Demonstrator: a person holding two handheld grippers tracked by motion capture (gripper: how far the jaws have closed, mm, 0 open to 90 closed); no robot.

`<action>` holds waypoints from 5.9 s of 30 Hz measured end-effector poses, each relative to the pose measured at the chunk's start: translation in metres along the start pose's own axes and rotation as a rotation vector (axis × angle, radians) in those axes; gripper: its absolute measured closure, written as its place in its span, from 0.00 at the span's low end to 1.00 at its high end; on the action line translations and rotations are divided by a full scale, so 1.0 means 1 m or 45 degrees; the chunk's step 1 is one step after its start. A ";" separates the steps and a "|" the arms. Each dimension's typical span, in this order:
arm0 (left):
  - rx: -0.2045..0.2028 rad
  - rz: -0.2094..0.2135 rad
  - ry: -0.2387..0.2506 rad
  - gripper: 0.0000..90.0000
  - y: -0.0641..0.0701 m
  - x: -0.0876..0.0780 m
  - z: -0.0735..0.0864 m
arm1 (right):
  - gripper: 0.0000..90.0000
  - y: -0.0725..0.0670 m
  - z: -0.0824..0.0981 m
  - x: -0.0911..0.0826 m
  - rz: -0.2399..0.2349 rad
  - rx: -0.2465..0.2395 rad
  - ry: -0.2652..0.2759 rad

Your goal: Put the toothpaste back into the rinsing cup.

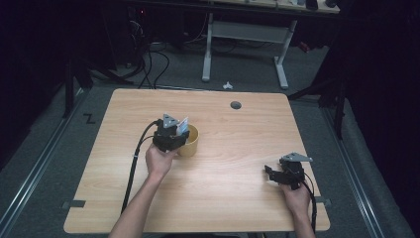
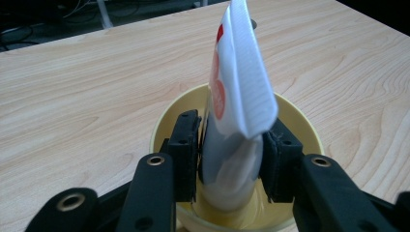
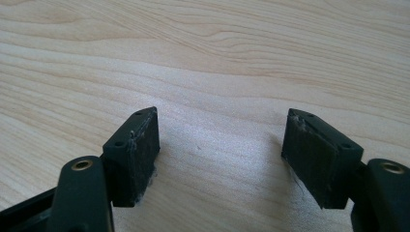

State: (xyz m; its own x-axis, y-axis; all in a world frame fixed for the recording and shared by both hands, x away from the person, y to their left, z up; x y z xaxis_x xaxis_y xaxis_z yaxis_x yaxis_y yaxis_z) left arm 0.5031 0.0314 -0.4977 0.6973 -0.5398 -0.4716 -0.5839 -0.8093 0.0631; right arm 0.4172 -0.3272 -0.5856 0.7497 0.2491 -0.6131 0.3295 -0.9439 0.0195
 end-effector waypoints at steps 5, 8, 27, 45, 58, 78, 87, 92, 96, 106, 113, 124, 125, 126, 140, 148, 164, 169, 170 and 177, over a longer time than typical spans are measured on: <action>-0.002 -0.003 -0.005 0.70 -0.001 -0.001 0.001 | 0.33 0.000 0.000 0.000 0.000 0.000 0.000; -0.004 -0.001 -0.008 0.70 -0.001 -0.001 0.002 | 0.33 0.000 0.000 0.000 0.000 0.000 0.000; -0.024 0.014 0.006 0.51 0.001 -0.004 0.001 | 0.33 0.000 0.000 0.000 0.000 0.000 0.000; -0.030 0.027 0.033 0.38 -0.001 -0.016 -0.004 | 0.33 0.000 0.000 0.000 0.000 0.000 0.000; -0.047 0.018 0.039 0.36 -0.006 -0.028 0.006 | 0.33 0.000 0.000 0.000 0.000 0.000 0.000; -0.051 0.017 0.053 0.36 -0.007 -0.041 0.014 | 0.33 0.000 0.000 0.000 0.001 0.000 0.000; -0.060 0.015 0.063 0.36 -0.009 -0.051 0.020 | 0.33 0.000 0.000 0.000 0.001 0.001 -0.001; -0.066 0.011 0.070 0.36 -0.011 -0.057 0.022 | 0.33 0.000 0.000 0.000 0.001 0.001 -0.001; -0.064 0.008 0.070 0.36 -0.012 -0.061 0.024 | 0.33 0.000 0.000 0.000 0.001 0.000 0.000; -0.073 -0.007 0.092 0.37 -0.017 -0.071 0.026 | 0.33 0.000 0.000 0.000 0.001 0.001 0.000; -0.100 -0.019 0.110 0.37 -0.022 -0.078 0.029 | 0.33 0.000 0.000 0.000 0.001 0.001 0.000; -0.125 -0.054 0.126 0.37 -0.033 -0.092 0.035 | 0.33 0.000 0.000 0.000 0.001 0.001 0.000; -0.125 -0.058 0.127 0.37 -0.034 -0.093 0.036 | 0.33 0.000 0.000 0.000 0.001 0.001 0.000; -0.126 -0.062 0.129 0.37 -0.035 -0.094 0.036 | 0.33 0.000 0.000 0.000 0.001 0.001 0.000; -0.166 -0.109 0.150 0.38 -0.049 -0.108 0.043 | 0.33 0.000 0.000 0.000 0.002 0.001 0.000; -0.178 -0.125 0.159 0.38 -0.054 -0.116 0.047 | 0.33 0.000 0.000 0.000 0.002 0.002 -0.001; -0.208 -0.144 0.183 0.38 -0.060 -0.123 0.052 | 0.33 0.000 0.000 0.000 0.002 0.002 0.000; -0.217 -0.146 0.181 0.38 -0.061 -0.124 0.054 | 0.33 0.000 0.000 0.000 0.002 0.002 0.000; -0.222 -0.149 0.181 0.38 -0.062 -0.124 0.055 | 0.33 0.000 0.000 0.000 0.002 0.002 -0.001; -0.231 -0.152 0.177 0.38 -0.063 -0.126 0.059 | 0.33 0.000 0.000 0.000 0.002 0.002 -0.001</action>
State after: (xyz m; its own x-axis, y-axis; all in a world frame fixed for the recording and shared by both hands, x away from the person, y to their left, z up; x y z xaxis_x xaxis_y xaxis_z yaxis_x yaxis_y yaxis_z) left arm 0.4280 0.1642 -0.4944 0.8146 -0.4542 -0.3606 -0.4186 -0.8909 0.1765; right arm 0.4171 -0.3273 -0.5855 0.7500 0.2474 -0.6134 0.3275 -0.9446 0.0195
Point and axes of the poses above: each handheld gripper's, and its own axes: x roughly forward along the jaws, z roughly out of its underside, y roughly to its right, the point moved 8 cm from there along x, roughly forward along the jaws, and after that the axes turned 6 degrees about y, right-handed, at the moved point
